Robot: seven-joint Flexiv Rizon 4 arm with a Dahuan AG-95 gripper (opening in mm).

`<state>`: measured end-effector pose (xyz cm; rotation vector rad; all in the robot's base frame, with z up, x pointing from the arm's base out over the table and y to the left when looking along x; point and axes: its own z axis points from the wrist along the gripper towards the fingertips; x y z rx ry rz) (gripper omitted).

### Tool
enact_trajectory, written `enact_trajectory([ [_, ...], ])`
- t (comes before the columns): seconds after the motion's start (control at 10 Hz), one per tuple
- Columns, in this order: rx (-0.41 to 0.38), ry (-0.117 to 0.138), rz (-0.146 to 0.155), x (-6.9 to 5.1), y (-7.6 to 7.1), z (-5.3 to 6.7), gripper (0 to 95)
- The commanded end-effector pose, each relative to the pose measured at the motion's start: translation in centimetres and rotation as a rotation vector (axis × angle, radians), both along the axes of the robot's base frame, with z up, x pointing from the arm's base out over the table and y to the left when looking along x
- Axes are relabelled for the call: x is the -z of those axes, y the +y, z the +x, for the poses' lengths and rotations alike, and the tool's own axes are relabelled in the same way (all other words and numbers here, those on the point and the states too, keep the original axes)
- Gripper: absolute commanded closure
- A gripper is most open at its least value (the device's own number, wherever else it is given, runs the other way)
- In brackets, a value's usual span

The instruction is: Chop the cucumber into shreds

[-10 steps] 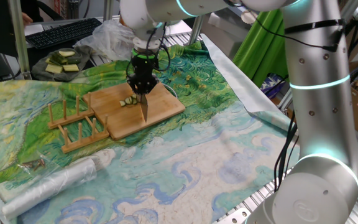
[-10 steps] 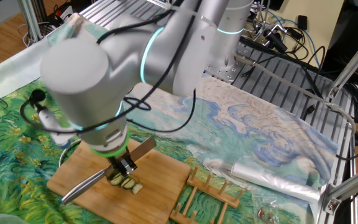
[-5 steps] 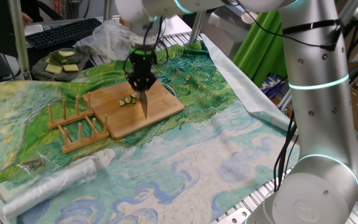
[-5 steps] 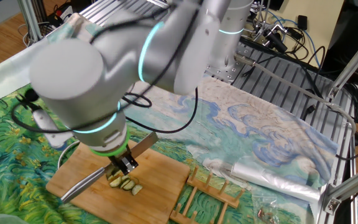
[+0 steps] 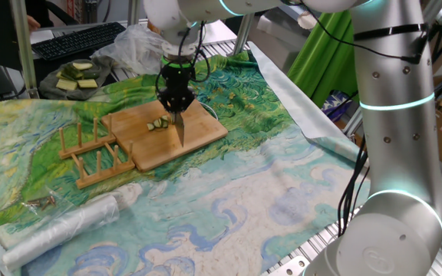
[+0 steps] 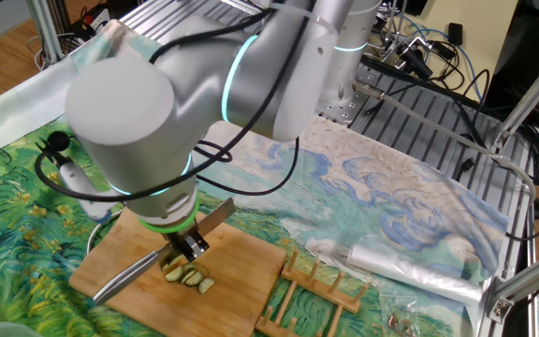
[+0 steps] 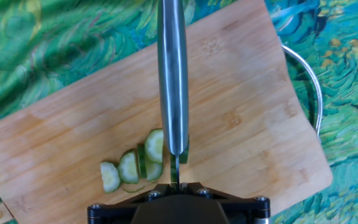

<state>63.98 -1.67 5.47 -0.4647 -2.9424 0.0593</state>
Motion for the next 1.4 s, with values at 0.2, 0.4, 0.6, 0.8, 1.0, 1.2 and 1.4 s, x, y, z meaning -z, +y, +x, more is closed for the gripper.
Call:
enact_trajectory([
  [0.2, 0.005, 0.006, 0.005, -1.11, -0.22, 0.34, 95.0],
  [0.4, 0.000, 0.006, 0.010, -1.11, -0.62, 0.43, 95.0],
  [0.6, 0.009, 0.000, 0.018, -0.91, -0.88, 0.50, 95.0],
  [0.8, 0.009, -0.001, 0.021, -0.82, -0.88, 0.50, 95.0],
  [1.0, 0.006, -0.002, 0.025, -0.57, -0.86, 0.52, 95.0],
  [1.2, 0.004, -0.005, 0.027, -0.42, -0.83, 0.52, 95.0],
  [1.4, 0.007, -0.007, 0.028, -0.43, -0.74, 0.51, 95.0],
])
